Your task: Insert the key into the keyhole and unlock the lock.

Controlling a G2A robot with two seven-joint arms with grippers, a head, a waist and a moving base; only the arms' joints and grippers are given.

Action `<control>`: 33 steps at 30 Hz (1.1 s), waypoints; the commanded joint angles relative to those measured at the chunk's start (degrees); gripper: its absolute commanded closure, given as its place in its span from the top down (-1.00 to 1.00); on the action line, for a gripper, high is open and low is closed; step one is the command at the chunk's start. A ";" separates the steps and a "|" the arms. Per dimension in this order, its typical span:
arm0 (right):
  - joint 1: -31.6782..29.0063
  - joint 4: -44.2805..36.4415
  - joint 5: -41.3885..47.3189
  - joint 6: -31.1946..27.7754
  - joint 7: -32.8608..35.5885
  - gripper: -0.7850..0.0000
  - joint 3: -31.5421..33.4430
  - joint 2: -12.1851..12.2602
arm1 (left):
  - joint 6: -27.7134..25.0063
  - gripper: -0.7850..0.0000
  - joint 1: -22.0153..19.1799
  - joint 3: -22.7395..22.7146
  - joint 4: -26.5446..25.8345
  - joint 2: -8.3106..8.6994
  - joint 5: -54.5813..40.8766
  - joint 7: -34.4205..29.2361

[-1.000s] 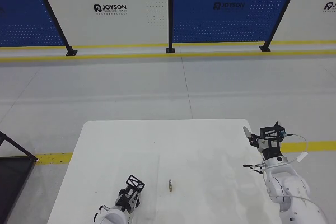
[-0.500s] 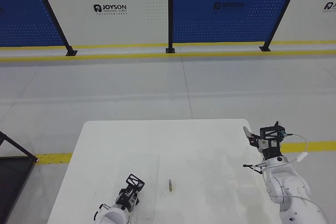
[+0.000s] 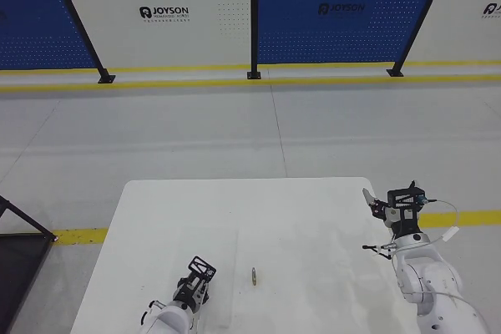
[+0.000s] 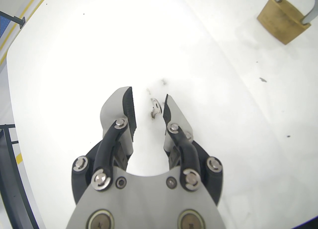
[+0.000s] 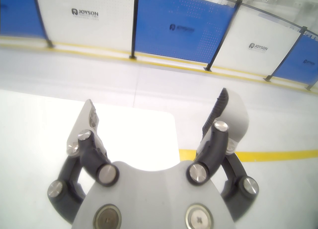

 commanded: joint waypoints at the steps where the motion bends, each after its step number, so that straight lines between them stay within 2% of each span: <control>1: 0.00 0.00 0.00 0.00 0.00 1.00 0.00 0.00 | -0.06 -0.29 -0.16 0.28 0.06 -0.03 0.28 -0.12; 12: 0.00 0.00 0.00 0.00 0.00 1.00 0.00 0.00 | 0.58 -0.39 -2.21 1.15 2.05 -0.34 0.81 -0.88; 16: 0.00 0.00 0.00 0.00 0.00 1.00 0.00 0.00 | 0.59 -0.54 -2.33 1.18 2.03 -0.38 0.87 -0.91; 18: 0.00 0.00 0.00 0.00 0.00 1.00 0.00 0.00 | 0.58 -0.73 -2.31 1.17 1.94 -0.39 0.92 -0.90; 22: 0.00 0.00 0.00 0.00 0.00 1.00 0.00 0.00 | 0.54 -0.76 -2.21 1.15 1.88 -0.40 1.02 -0.86; 27: 0.00 0.00 0.00 0.00 0.00 1.00 0.00 0.00 | 0.78 -1.00 -2.10 1.12 1.77 -0.41 1.55 -0.78; 33: 0.00 0.00 0.00 0.00 0.00 1.00 0.00 0.00 | 0.73 -1.00 -1.17 0.80 0.35 -0.35 1.69 -0.38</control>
